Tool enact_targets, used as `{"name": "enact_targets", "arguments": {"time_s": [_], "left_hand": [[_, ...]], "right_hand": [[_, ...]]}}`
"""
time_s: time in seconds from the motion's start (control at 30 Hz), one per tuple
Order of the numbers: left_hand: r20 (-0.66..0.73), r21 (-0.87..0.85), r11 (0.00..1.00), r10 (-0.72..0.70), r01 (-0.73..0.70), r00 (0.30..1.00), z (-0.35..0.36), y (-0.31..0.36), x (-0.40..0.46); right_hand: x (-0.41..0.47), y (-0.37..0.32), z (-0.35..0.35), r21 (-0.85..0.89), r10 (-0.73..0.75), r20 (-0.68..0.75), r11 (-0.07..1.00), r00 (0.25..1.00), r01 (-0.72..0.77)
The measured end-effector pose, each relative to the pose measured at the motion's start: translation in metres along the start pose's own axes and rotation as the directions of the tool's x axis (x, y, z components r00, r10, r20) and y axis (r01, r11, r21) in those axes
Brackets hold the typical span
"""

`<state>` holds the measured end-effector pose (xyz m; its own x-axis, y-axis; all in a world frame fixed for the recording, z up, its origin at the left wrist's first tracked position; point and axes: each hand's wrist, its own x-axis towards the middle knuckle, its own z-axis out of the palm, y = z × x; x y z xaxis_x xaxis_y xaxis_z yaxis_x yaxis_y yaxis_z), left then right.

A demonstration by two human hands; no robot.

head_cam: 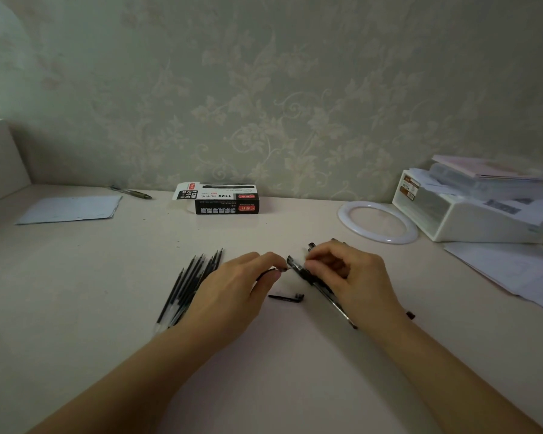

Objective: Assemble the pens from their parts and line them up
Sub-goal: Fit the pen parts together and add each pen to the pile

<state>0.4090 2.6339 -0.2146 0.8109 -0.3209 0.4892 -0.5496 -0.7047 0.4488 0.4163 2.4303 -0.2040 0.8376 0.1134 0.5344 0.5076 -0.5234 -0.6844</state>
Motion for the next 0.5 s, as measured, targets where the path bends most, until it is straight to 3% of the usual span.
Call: {"name": "enact_targets", "arguments": {"time_s": [0.2, 0.5], "left_hand": [[0.007, -0.017, 0.998, 0.069, -0.068, 0.998, -0.001, 0.004, 0.000], [-0.017, 0.009, 0.999, 0.038, -0.038, 0.999, 0.000, 0.001, 0.001]], "right_hand": [[-0.004, -0.002, 0.007, 0.187, 0.023, 0.095, 0.982, 0.995, -0.040], [-0.005, 0.000, 0.011, 0.182, 0.048, 0.148, 0.980, 0.988, -0.075]]}}
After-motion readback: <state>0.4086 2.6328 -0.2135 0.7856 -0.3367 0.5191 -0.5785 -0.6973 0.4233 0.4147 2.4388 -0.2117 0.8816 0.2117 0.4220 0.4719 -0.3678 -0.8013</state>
